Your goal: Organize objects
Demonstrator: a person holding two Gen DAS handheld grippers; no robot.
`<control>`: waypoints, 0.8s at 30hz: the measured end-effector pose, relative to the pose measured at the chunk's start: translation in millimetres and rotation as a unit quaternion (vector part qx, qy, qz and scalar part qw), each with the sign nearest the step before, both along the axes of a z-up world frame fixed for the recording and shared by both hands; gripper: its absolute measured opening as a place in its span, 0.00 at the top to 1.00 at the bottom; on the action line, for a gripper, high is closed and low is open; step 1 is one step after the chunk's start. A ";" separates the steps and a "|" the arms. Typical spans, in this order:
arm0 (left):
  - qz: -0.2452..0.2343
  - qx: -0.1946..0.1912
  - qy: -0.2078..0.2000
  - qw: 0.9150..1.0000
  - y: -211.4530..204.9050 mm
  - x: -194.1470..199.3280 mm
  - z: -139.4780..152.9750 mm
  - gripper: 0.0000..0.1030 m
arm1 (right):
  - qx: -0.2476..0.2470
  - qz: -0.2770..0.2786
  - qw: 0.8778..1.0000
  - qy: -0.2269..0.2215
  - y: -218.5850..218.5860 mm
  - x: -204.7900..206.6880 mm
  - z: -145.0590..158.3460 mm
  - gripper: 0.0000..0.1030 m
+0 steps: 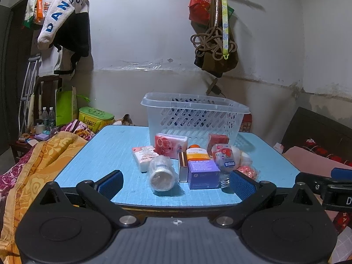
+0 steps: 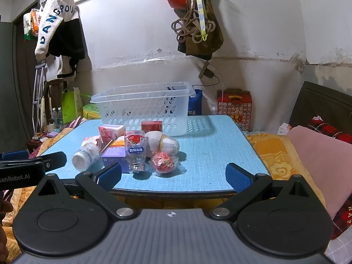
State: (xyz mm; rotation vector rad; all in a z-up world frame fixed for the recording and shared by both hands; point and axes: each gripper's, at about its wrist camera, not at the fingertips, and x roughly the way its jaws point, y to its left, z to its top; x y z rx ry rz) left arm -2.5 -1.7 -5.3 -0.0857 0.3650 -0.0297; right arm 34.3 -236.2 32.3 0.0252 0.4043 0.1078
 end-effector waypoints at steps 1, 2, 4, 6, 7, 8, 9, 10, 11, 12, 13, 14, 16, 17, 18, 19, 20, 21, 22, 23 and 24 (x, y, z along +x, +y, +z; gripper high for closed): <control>0.000 0.000 0.000 1.000 -0.2 -0.2 0.0 0.00 | 0.000 0.000 1.000 0.000 0.0 0.1 -0.1 0.00; 0.000 0.000 0.000 1.000 -0.2 -0.1 0.0 0.00 | 0.000 0.000 1.000 0.000 0.1 0.0 0.0 0.00; 0.000 0.000 0.000 1.000 -0.2 0.1 0.0 0.00 | 0.000 0.000 1.000 0.000 0.1 -0.1 0.0 0.00; 0.000 0.000 0.000 1.000 -0.1 0.1 0.0 0.00 | 0.000 0.000 1.000 0.000 0.1 -0.1 0.1 0.00; 0.000 0.001 0.001 1.000 0.1 0.1 -0.3 0.00 | 0.000 0.000 1.000 0.000 0.1 0.0 0.0 0.00; 0.000 0.001 0.001 1.000 0.3 -0.1 -0.6 0.00 | 0.000 0.000 1.000 0.000 0.2 -0.2 0.1 0.00; 0.000 0.001 0.001 1.000 0.5 -0.2 -0.7 0.00 | 0.000 0.000 1.000 0.000 0.1 -0.2 0.1 0.00; 0.000 0.002 0.002 1.000 0.5 0.0 -1.3 0.00 | 0.000 0.000 1.000 0.000 0.2 -0.2 0.2 0.00; 0.000 0.003 0.003 1.000 0.5 0.0 -1.6 0.00 | 0.000 -0.001 1.000 0.000 0.3 -0.2 0.2 0.00; 0.000 0.004 0.003 1.000 0.3 0.4 -2.1 0.00 | 0.000 0.000 1.000 0.000 0.3 -0.3 0.2 0.00; 0.001 0.005 0.004 1.000 0.0 0.7 -2.2 0.00 | 0.000 -0.001 1.000 0.000 0.2 -0.2 -0.1 0.00; 0.002 0.005 0.004 1.000 0.3 0.7 -2.5 0.00 | 0.000 -0.001 1.000 0.001 0.2 -0.4 -0.5 0.00; 0.002 0.005 0.005 1.000 0.5 0.8 -2.8 0.00 | 0.000 -0.002 1.000 0.001 -0.5 -0.7 -1.3 0.00; 0.003 0.006 0.005 1.000 0.0 1.2 -2.6 0.00 | 0.000 -0.002 1.000 0.001 -0.7 -0.9 -1.5 0.00; 0.003 0.006 0.006 1.000 0.0 0.9 -2.3 0.00 | 0.000 -0.002 1.000 0.001 -0.4 -0.8 -1.2 0.00; 0.003 0.006 0.006 1.000 0.1 0.8 -2.6 0.00 | 0.000 -0.002 1.000 0.001 -0.4 -0.8 -1.2 0.00; 0.003 0.007 0.006 1.000 0.2 0.7 -2.5 0.00 | 0.000 -0.002 1.000 0.000 -0.4 -0.9 -1.2 0.00; 0.003 0.007 0.007 1.000 0.5 0.6 -2.6 0.00 | 0.000 -0.002 1.000 0.000 -0.3 -0.8 -1.1 0.00; 0.004 0.007 0.007 1.000 0.2 0.8 -2.4 0.00 | 0.000 -0.002 1.000 0.000 -0.2 -0.7 -1.1 0.00; 0.004 0.007 0.008 1.000 0.3 0.8 -2.5 0.00 | -0.001 -0.002 1.000 0.001 -0.2 -0.7 -1.2 0.00; 0.004 0.007 0.008 1.000 0.4 0.8 -2.4 0.00 | -0.001 -0.002 1.000 0.001 -0.2 -0.7 -1.2 0.00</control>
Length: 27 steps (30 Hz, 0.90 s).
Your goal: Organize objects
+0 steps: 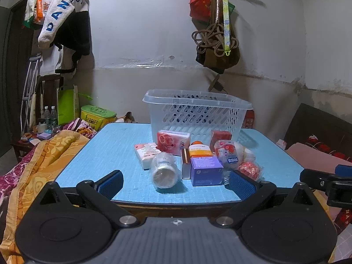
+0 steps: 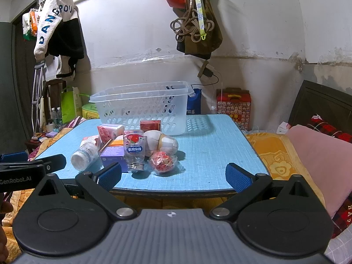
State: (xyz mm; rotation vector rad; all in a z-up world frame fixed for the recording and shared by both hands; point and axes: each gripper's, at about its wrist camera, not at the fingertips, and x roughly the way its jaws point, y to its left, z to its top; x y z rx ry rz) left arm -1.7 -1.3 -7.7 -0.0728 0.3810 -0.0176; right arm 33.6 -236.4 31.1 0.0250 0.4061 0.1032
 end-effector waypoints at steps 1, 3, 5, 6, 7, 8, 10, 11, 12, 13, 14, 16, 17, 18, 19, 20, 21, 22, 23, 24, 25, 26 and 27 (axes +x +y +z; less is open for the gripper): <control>0.000 0.000 0.000 1.000 0.1 -0.2 -0.2 0.00 | 0.000 -0.001 1.000 0.001 -0.2 -0.1 -0.2 0.00; 0.000 0.001 0.001 1.000 -0.2 0.2 -0.1 0.00 | -0.001 -0.002 1.000 0.000 -0.8 -0.2 -0.7 0.00; 0.001 0.001 0.005 1.000 0.0 0.9 -0.2 0.00 | -0.003 -0.005 1.000 -0.003 -0.8 0.2 -2.2 0.00; -0.002 -0.001 0.009 1.000 0.5 2.1 -0.4 0.00 | -0.003 -0.005 1.000 -0.004 -0.2 1.3 -2.5 0.00; -0.003 -0.004 0.013 1.000 1.0 3.1 0.5 0.00 | -0.003 -0.002 1.000 -0.010 -0.5 2.5 -2.2 0.00; -0.002 -0.007 0.018 1.000 2.5 5.1 2.1 0.00 | 0.002 0.002 1.000 -0.014 -1.5 4.7 -1.7 0.00; 0.003 -0.005 0.027 1.000 5.4 10.1 7.4 0.00 | 0.016 0.015 1.000 -0.013 -3.3 12.3 0.5 0.00; 0.002 -0.002 0.033 0.999 7.4 13.4 10.9 0.00 | 0.022 0.022 0.999 -0.012 -4.6 16.5 1.2 0.00; -0.001 0.005 0.037 0.999 9.7 17.1 14.5 0.00 | 0.023 0.026 0.999 -0.009 -5.6 22.4 2.1 0.00; -0.004 0.015 0.040 0.999 12.2 21.0 17.5 0.00 | 0.017 0.028 0.999 -0.001 -5.5 29.6 3.0 0.00; -0.005 0.023 0.046 0.999 15.4 26.1 20.1 0.00 | 0.006 0.029 1.000 0.006 -5.2 36.8 3.6 0.00; -0.010 0.028 0.061 0.998 25.4 38.7 22.3 0.00 | -0.019 0.033 0.999 0.030 -7.1 54.3 2.5 0.00; -0.018 0.025 0.070 0.997 32.3 45.7 21.6 0.00 | -0.022 0.035 0.998 0.040 -10.1 61.8 0.9 0.00; -0.026 0.020 0.079 0.996 39.2 53.1 19.3 0.00 | -0.020 0.036 0.998 0.045 -12.8 66.4 -1.1 0.00; -0.030 0.016 0.088 0.996 43.3 60.5 16.4 0.01 | -0.015 0.038 0.998 0.052 -16.4 71.4 -3.4 0.00; -0.032 0.011 0.098 0.995 48.9 69.0 11.6 0.01 | -0.006 0.043 0.997 0.057 -19.9 76.4 -6.4 0.01; -0.033 0.006 0.104 0.994 52.0 75.1 6.9 0.01 | 0.006 0.048 0.997 0.058 -22.6 80.6 -9.9 0.03; -0.038 -0.004 0.113 0.993 55.1 82.6 2.0 0.02 | 0.015 0.052 0.997 0.060 -24.1 84.9 -14.2 0.05; -0.045 -0.015 0.122 0.991 57.6 90.8 -3.1 0.03 | 0.020 0.056 0.996 0.066 -24.7 90.8 -20.0 0.09; -0.050 -0.023 0.129 0.990 58.0 97.7 -7.9 0.04 | 0.021 0.059 0.995 0.071 -23.8 96.6 -24.8 0.15; -0.054 -0.029 0.137 0.989 58.3 104.7 -12.0 0.04 | 0.018 0.063 0.995 0.075 -22.2 100.6 -29.1 0.18; -0.057 -0.031 0.143 0.988 57.2 111.5 -16.2 0.05 | 0.013 0.069 0.995 0.073 -20.0 103.6 -34.3 0.22; -0.062 -0.030 0.148 0.987 55.5 116.4 -19.2 0.07 | 0.010 0.073 0.995 0.073 -18.8 105.4 -36.7 0.23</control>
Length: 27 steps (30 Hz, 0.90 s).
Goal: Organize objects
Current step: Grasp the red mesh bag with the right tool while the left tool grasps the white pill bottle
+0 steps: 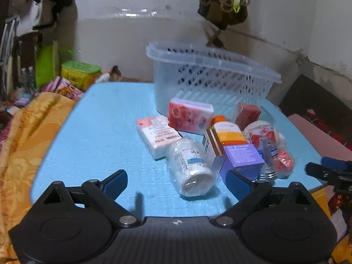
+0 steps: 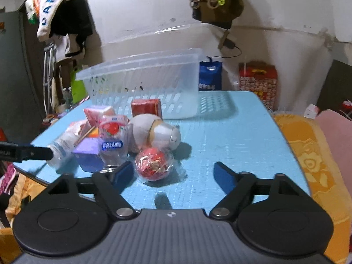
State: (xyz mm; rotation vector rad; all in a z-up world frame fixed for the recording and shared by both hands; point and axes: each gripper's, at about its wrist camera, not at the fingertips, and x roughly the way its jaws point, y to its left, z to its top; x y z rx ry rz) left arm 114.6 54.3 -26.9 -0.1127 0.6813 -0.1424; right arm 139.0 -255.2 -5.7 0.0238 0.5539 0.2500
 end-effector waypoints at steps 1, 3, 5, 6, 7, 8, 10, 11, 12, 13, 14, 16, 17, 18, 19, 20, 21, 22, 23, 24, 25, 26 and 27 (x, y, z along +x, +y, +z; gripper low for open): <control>-0.005 0.002 0.003 1.000 -2.3 3.6 -2.4 0.08 | -0.001 0.006 1.000 -0.001 1.8 1.8 -3.9 0.23; -0.016 0.010 0.002 1.000 -9.0 8.0 -7.0 0.08 | 0.004 0.016 1.000 -0.007 2.0 2.4 -9.0 0.25; -0.024 0.017 -0.004 1.000 -14.1 8.4 -9.9 0.08 | 0.015 0.023 1.000 -0.015 0.0 2.2 -12.8 0.25; -0.028 0.025 -0.008 0.999 -17.4 8.1 -11.9 0.08 | 0.023 0.027 0.999 -0.020 -1.5 2.4 -14.1 0.25; -0.030 0.033 -0.013 0.999 -18.6 8.0 -13.0 0.08 | 0.026 0.029 0.999 -0.028 -1.9 2.2 -15.8 0.25; -0.031 0.046 -0.023 0.998 -20.7 6.7 -16.1 0.08 | 0.024 0.029 0.999 -0.038 -1.1 2.6 -17.2 0.25; -0.035 0.068 -0.042 0.996 -22.7 5.5 -23.7 0.08 | 0.015 0.029 0.998 -0.056 1.9 2.3 -21.2 0.25; -0.035 0.074 -0.053 0.995 -22.8 4.9 -28.5 0.08 | 0.010 0.029 0.998 -0.063 3.0 1.7 -24.1 0.25; -0.035 0.074 -0.057 0.995 -21.2 6.2 -32.1 0.08 | 0.008 0.031 0.997 -0.065 4.0 2.6 -26.1 0.26; -0.035 0.067 -0.061 0.995 -18.8 7.0 -35.6 0.08 | 0.008 0.031 0.997 -0.068 4.3 2.7 -28.8 0.27; -0.035 0.057 -0.065 0.996 -16.5 8.1 -39.4 0.08 | 0.010 0.032 0.997 -0.070 4.2 2.5 -30.8 0.31; -0.028 0.051 -0.077 0.995 -15.1 7.9 -43.6 0.14 | 0.016 0.038 0.996 -0.075 4.0 1.5 -32.6 0.36; -0.025 0.056 -0.086 0.994 -16.6 7.4 -44.5 0.17 | 0.016 0.040 0.996 -0.079 4.1 -0.2 -32.4 0.38; -0.021 0.059 -0.093 0.994 -18.1 6.7 -45.3 0.23 | 0.016 0.041 0.996 -0.083 5.0 -0.3 -31.3 0.39; -0.021 0.059 -0.099 0.993 -19.1 5.9 -45.8 0.29 | 0.013 0.044 0.995 -0.088 7.0 -0.4 -31.1 0.39; -0.024 0.057 -0.104 0.993 -20.3 5.1 -45.7 0.31 | 0.009 0.048 0.995 -0.092 9.0 -0.8 -30.7 0.41; -0.028 0.055 -0.107 0.992 -21.7 5.0 -45.7 0.36 | 0.004 0.052 0.994 -0.096 11.6 -1.1 -30.8 0.44; -0.028 0.054 -0.110 0.992 -22.9 5.9 -46.2 0.41 | -0.003 0.057 0.993 -0.099 14.4 -1.3 -30.7 0.45; -0.025 0.056 -0.113 0.992 -24.3 6.4 -46.8 0.41 | -0.010 0.060 0.993 -0.102 17.3 -1.7 -30.9 0.47; -0.024 0.057 -0.116 0.991 -25.6 6.4 -47.7 0.42 | -0.016 0.062 0.992 -0.107 20.2 -3.2 -32.2 0.50; -0.025 0.059 -0.120 0.991 -26.4 5.1 -48.3 0.42 | -0.020 0.064 0.992 -0.110 21.8 -4.4 -32.5 0.54; -0.025 0.061 -0.126 0.990 -27.0 3.3 -49.2 0.42 | -0.021 0.066 0.991 -0.113 22.7 -5.6 -32.6 0.55; -0.025 0.063 -0.130 0.989 -27.3 1.9 -50.3 0.42 | -0.021 0.067 0.991 -0.116 22.9 -6.8 -32.9 0.56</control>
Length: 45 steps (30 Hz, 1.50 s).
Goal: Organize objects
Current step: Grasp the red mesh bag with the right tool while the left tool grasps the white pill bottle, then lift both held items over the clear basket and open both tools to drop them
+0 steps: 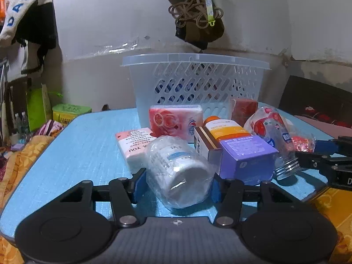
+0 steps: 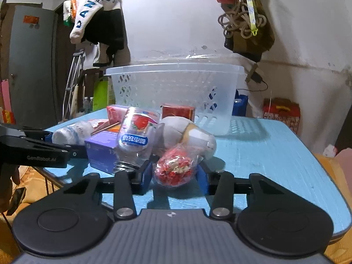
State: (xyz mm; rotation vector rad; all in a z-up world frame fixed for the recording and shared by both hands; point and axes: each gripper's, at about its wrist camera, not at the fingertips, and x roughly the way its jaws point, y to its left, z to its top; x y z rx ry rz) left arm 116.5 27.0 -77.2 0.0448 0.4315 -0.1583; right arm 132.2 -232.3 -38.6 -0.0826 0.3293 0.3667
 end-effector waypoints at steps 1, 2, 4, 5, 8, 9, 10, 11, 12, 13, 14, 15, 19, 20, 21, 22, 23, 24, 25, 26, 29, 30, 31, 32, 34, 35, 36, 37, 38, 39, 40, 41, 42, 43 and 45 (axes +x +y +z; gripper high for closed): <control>0.000 -0.001 -0.004 1.000 0.6 -1.2 -1.2 0.43 | 0.000 0.000 1.000 -0.004 -0.4 -1.5 0.4 0.56; 0.001 -0.006 -0.008 1.000 2.7 -2.5 -1.7 0.43 | -0.001 -0.002 1.000 -0.009 -1.1 -3.1 1.2 0.57; 0.006 -0.015 -0.018 1.000 7.4 -6.4 -1.2 0.43 | -0.002 -0.004 1.000 -0.019 -1.2 -7.5 2.5 0.57; 0.009 -0.018 -0.029 0.999 9.6 -10.0 0.5 0.43 | 0.000 -0.006 1.000 -0.023 -2.7 -10.0 3.6 0.57; 0.000 -0.014 -0.057 0.998 9.6 -18.6 5.4 0.43 | 0.014 -0.015 0.999 -0.025 -9.4 -13.8 5.5 0.57; -0.003 -0.012 -0.063 0.998 8.9 -20.1 6.3 0.43 | 0.016 -0.021 0.999 -0.025 -11.7 -14.0 6.2 0.57; -0.006 -0.013 -0.066 0.998 8.9 -21.3 7.2 0.43 | 0.019 -0.025 0.999 -0.024 -14.7 -14.4 6.9 0.57; -0.008 -0.015 -0.068 0.998 9.3 -22.1 8.0 0.43 | 0.019 -0.030 0.999 -0.025 -17.1 -15.1 7.8 0.57; -0.007 -0.015 -0.070 0.997 9.7 -22.5 8.6 0.43 | 0.018 -0.036 0.999 -0.026 -19.2 -16.5 8.1 0.57; -0.007 -0.017 -0.071 0.997 10.2 -22.6 9.1 0.43 | 0.020 -0.041 0.999 -0.026 -22.2 -16.8 9.1 0.57; -0.006 -0.019 -0.072 0.997 11.2 -23.0 10.0 0.43 | 0.025 -0.044 0.998 -0.023 -26.1 -16.4 10.5 0.57; -0.005 -0.019 -0.075 0.997 11.7 -23.7 10.7 0.43 | 0.027 -0.048 0.998 -0.021 -29.7 -15.8 12.1 0.57; -0.006 -0.006 -0.089 0.996 9.6 -27.7 17.4 0.43 | 0.033 -0.057 0.998 -0.020 -40.3 -10.0 27.6 0.57; -0.009 -0.003 -0.091 0.996 8.8 -27.8 21.3 0.43 | 0.032 -0.056 0.998 -0.023 -41.1 -7.7 36.6 0.57; -0.012 0.000 -0.094 0.996 8.6 -28.3 25.9 0.43 | 0.029 -0.056 0.998 -0.028 -40.9 -6.9 44.0 0.57; -0.014 0.002 -0.097 0.995 8.0 -28.3 32.8 0.43 | 0.024 -0.058 0.997 -0.037 -39.6 -5.4 54.6 0.57; -0.016 -0.003 -0.100 0.995 8.3 -27.6 41.9 0.43 | 0.019 -0.059 0.997 -0.043 -37.9 -3.3 65.9 0.57; -0.019 -0.008 -0.103 0.994 9.0 -26.6 51.3 0.43 | 0.017 -0.057 0.997 -0.047 -36.4 -2.1 75.8 0.57; -0.020 -0.012 -0.104 0.994 9.7 -24.4 62.3 0.43 | 0.016 -0.055 0.997 -0.052 -34.4 0.1 88.0 0.57; -0.021 -0.017 -0.107 0.994 11.3 -21.2 76.2 0.43 | 0.013 -0.052 0.997 -0.057 -31.3 4.2 103.6 0.57; -0.021 -0.036 -0.108 0.993 16.9 -7.8 112.3 0.43 | 0.005 -0.053 0.997 -0.060 -23.8 25.7 137.5 0.57; -0.019 -0.044 -0.109 0.993 18.5 -1.8 123.6 0.43 | 0.012 -0.048 0.998 -0.050 -21.8 38.6 147.7 0.57; -0.018 -0.052 -0.111 0.992 20.3 5.4 135.4 0.43 | 0.022 -0.041 0.998 -0.037 -20.2 53.3 156.0 0.57; -0.017 -0.059 -0.108 0.992 21.0 15.2 146.9 0.43 | 0.032 -0.035 0.999 -0.026 -18.8 67.1 161.4 0.57; -0.015 -0.082 -0.089 0.993 22.6 38.8 164.2 0.43 | 0.025 -0.036 0.999 -0.008 -12.0 97.2 168.0 0.57; -0.016 -0.091 -0.084 0.992 22.1 49.1 169.4 0.43 | 0.021 -0.040 0.999 0.003 -8.7 113.3 169.4 0.57; -0.015 -0.096 -0.076 0.992 21.0 61.5 174.5 0.43 | 0.024 -0.042 0.999 0.017 -6.9 129.8 169.2 0.57; -0.015 -0.104 -0.073 0.992 20.7 70.0 177.5 0.43 | 0.038 -0.043 0.998 0.029 -7.4 142.8 167.8 0.57; -0.018 -0.108 -0.072 0.991 19.2 81.4 180.6 0.43 | 0.046 -0.042 0.997 0.044 -7.1 156.1 164.7 0.57; -0.019 -0.104 -0.070 0.992 16.6 90.7 182.4 0.43 | 0.050 -0.044 0.996 0.056 -6.1 167.5 160.6 0.57; -0.015 -0.107 -0.067 0.992 15.6 103.5 182.9 0.43 | 0.050 -0.044 0.995 0.068 -4.1 177.3 155.3 0.57; -0.016 -0.112 -0.060 0.992 16.6 115.4 181.9 0.43 | 0.049 -0.045 0.995 0.074 -2.9 184.5 148.5 0.57; -0.019 -0.117 -0.051 0.992 17.3 127.2 179.8 0.43 | 0.049 -0.046 0.995 0.077 -2.7 189.2 142.1 0.57; -0.016 -0.122 -0.042 0.992 18.2 136.7 176.3 0.43 | 0.045 -0.044 0.995 0.080 -0.4 192.5 136.5 0.57; -0.003 -0.120 -0.013 0.993 17.3 160.5 162.4 0.43 | 0.031 -0.038 0.995 0.084 6.9 198.9 129.6 0.57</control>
